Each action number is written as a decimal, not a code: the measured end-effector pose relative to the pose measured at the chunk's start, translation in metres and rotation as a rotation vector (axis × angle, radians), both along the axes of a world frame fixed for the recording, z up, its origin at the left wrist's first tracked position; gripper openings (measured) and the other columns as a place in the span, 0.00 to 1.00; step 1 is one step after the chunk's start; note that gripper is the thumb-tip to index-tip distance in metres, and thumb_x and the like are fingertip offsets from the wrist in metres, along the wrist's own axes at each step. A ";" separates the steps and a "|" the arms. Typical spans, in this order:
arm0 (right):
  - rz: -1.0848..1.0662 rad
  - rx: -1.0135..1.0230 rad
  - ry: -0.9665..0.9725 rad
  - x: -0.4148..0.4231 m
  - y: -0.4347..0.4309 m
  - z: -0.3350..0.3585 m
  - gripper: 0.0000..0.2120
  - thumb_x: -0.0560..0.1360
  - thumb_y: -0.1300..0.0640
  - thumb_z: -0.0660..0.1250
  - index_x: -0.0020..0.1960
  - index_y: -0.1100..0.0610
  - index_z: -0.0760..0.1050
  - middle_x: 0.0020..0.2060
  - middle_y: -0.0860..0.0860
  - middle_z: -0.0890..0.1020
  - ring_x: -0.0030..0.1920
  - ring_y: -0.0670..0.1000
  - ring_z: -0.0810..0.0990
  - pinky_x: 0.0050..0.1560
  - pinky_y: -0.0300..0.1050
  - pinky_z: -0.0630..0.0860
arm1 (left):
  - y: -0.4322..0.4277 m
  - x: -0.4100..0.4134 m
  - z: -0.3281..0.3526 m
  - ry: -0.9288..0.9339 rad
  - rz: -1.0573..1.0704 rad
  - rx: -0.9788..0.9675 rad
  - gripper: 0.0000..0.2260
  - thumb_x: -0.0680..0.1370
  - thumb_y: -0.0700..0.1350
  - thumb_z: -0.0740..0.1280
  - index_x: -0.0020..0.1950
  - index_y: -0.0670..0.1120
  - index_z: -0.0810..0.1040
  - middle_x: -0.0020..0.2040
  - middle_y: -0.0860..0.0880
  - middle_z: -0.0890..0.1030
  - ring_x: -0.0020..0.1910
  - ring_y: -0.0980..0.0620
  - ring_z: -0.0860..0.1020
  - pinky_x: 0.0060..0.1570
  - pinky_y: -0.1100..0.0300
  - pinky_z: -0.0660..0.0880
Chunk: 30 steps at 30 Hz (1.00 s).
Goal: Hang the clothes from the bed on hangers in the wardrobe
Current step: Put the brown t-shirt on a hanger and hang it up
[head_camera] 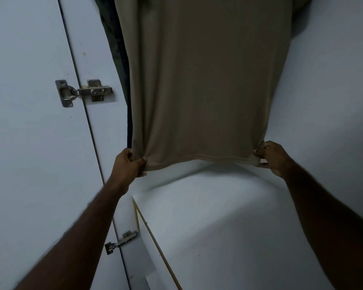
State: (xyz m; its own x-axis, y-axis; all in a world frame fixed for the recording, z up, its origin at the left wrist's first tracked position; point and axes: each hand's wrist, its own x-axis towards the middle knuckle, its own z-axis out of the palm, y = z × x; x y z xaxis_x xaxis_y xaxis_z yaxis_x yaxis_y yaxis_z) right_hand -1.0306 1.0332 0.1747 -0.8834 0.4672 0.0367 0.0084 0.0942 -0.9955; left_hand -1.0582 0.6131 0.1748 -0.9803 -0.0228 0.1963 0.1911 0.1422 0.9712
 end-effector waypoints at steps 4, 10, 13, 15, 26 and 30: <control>-0.016 -0.210 0.095 0.003 0.002 -0.010 0.05 0.80 0.66 0.61 0.55 0.62 0.71 0.49 0.59 0.80 0.45 0.58 0.82 0.38 0.51 0.84 | -0.002 -0.002 -0.006 -0.049 -0.009 0.249 0.04 0.80 0.38 0.66 0.54 0.40 0.75 0.52 0.40 0.81 0.42 0.45 0.84 0.35 0.63 0.80; 0.013 -0.500 0.335 0.010 0.001 -0.017 0.09 0.79 0.71 0.55 0.46 0.63 0.72 0.41 0.59 0.80 0.42 0.57 0.82 0.39 0.49 0.83 | -0.006 -0.002 -0.012 0.010 -0.183 0.529 0.10 0.78 0.28 0.59 0.54 0.38 0.77 0.51 0.40 0.82 0.47 0.46 0.84 0.49 0.60 0.81; 0.045 -0.518 0.378 0.011 -0.002 -0.020 0.13 0.76 0.76 0.54 0.50 0.64 0.73 0.43 0.59 0.82 0.45 0.54 0.83 0.49 0.49 0.83 | -0.011 -0.004 -0.021 0.049 -0.211 0.447 0.18 0.76 0.24 0.56 0.60 0.36 0.75 0.55 0.41 0.82 0.53 0.45 0.83 0.56 0.56 0.79; 0.003 -0.311 0.354 0.014 -0.002 -0.026 0.14 0.75 0.78 0.60 0.51 0.62 0.74 0.48 0.59 0.81 0.46 0.50 0.83 0.52 0.42 0.81 | -0.012 -0.003 -0.026 0.126 -0.140 0.223 0.15 0.77 0.28 0.63 0.60 0.39 0.78 0.53 0.43 0.84 0.53 0.47 0.83 0.55 0.56 0.79; -0.230 -0.178 0.302 0.023 0.010 -0.054 0.05 0.78 0.62 0.67 0.43 0.60 0.76 0.37 0.56 0.80 0.33 0.49 0.80 0.33 0.36 0.79 | -0.014 -0.002 -0.027 0.293 0.234 0.089 0.05 0.78 0.38 0.67 0.53 0.41 0.80 0.38 0.43 0.83 0.32 0.53 0.82 0.36 0.63 0.80; -0.242 -0.187 0.296 0.021 0.013 -0.057 0.09 0.82 0.56 0.63 0.45 0.57 0.76 0.38 0.54 0.81 0.31 0.46 0.82 0.31 0.38 0.77 | -0.015 -0.004 -0.028 0.368 0.414 0.016 0.03 0.78 0.38 0.66 0.51 0.42 0.75 0.38 0.45 0.80 0.28 0.56 0.79 0.29 0.58 0.76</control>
State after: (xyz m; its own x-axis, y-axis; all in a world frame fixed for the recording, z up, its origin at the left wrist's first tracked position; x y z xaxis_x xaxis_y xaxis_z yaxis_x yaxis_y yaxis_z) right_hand -1.0092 1.0463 0.1173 -0.7111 0.6828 0.1675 -0.2807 -0.0574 -0.9581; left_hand -1.0620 0.5983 0.1471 -0.7557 -0.3975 0.5204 0.4493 0.2634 0.8537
